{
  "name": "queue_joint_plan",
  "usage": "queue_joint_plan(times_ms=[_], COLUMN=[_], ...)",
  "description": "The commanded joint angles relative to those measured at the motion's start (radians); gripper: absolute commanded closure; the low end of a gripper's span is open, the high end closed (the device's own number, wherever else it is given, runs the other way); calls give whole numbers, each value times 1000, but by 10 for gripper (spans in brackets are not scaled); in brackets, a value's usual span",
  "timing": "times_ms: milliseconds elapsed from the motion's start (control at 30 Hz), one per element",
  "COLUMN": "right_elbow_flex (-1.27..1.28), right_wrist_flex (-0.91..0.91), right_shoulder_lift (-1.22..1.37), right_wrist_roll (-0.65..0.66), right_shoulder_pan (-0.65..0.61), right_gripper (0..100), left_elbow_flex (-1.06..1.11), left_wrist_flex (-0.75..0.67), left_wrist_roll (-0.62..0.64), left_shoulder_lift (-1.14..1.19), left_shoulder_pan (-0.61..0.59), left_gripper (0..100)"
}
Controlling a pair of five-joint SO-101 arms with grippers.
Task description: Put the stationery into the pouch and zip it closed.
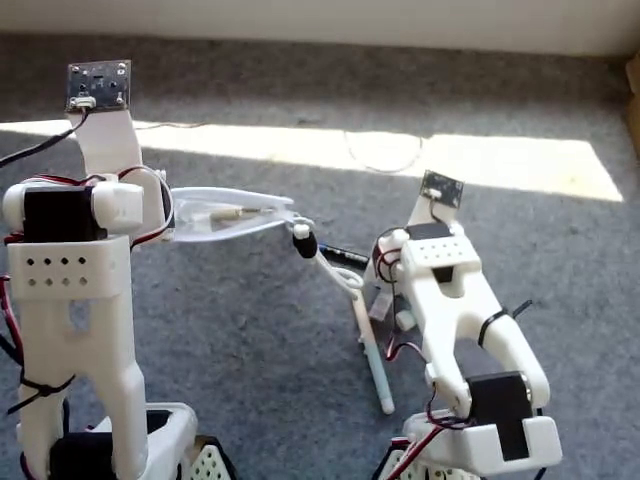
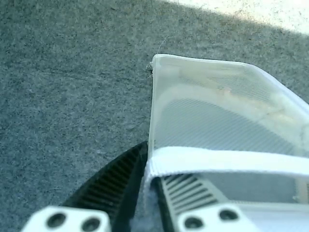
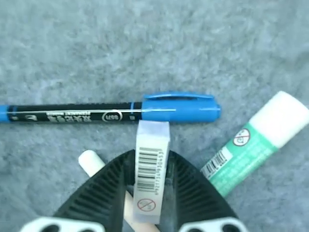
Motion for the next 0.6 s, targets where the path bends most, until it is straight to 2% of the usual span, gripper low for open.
queue_joint_plan(times_ms=[0,267,400,567], right_elbow_flex=[-62,61,127,191], right_wrist_flex=[-19,-21,-24,-24], right_shoulder_lift=[-157,-446,-615,-809], right_wrist_roll=[-5,-3,55,66], right_shoulder_pan=[12,-16,-61,-93], right_gripper=[980,980,980,980], left_elbow_flex=[8,8,8,8], left_wrist_flex=[-17,-17,-17,-17], left_wrist_roll=[8,8,8,8], left_shoulder_lift=[12,12,12,12], left_shoulder_pan=[13,13,13,13], left_gripper=[993,993,993,993])
